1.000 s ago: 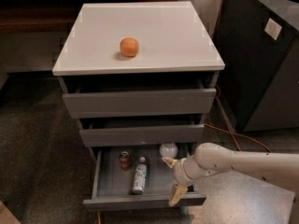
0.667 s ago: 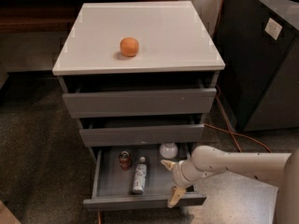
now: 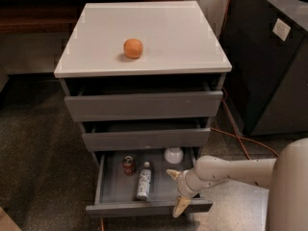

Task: Close bottom drawer

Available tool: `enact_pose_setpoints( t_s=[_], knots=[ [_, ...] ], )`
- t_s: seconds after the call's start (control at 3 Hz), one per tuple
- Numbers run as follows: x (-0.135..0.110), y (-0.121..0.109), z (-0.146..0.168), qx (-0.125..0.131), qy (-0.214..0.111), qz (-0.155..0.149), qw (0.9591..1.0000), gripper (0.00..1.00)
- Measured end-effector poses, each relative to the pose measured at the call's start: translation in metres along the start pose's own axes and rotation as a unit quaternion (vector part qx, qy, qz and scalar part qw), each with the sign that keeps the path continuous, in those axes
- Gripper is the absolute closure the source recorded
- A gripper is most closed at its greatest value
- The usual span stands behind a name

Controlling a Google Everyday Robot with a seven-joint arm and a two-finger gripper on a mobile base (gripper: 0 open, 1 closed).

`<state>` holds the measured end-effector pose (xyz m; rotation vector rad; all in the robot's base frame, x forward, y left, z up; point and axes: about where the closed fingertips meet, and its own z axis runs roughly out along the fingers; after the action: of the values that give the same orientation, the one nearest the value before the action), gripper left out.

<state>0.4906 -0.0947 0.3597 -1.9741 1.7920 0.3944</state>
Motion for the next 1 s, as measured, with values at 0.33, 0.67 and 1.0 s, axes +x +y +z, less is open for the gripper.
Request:
enact_pose_setpoints(
  t_s=[0.33, 0.67, 1.0],
  knots=[
    [0.006, 0.012, 0.019, -0.019, -0.006, 0.018, 0.9996, 0.00],
    [0.014, 0.029, 0.059, -0.053, -0.024, 0.037, 0.9976, 0.23],
    [0.019, 0.042, 0.085, -0.073, -0.045, 0.049, 0.9951, 0.54]
  ],
)
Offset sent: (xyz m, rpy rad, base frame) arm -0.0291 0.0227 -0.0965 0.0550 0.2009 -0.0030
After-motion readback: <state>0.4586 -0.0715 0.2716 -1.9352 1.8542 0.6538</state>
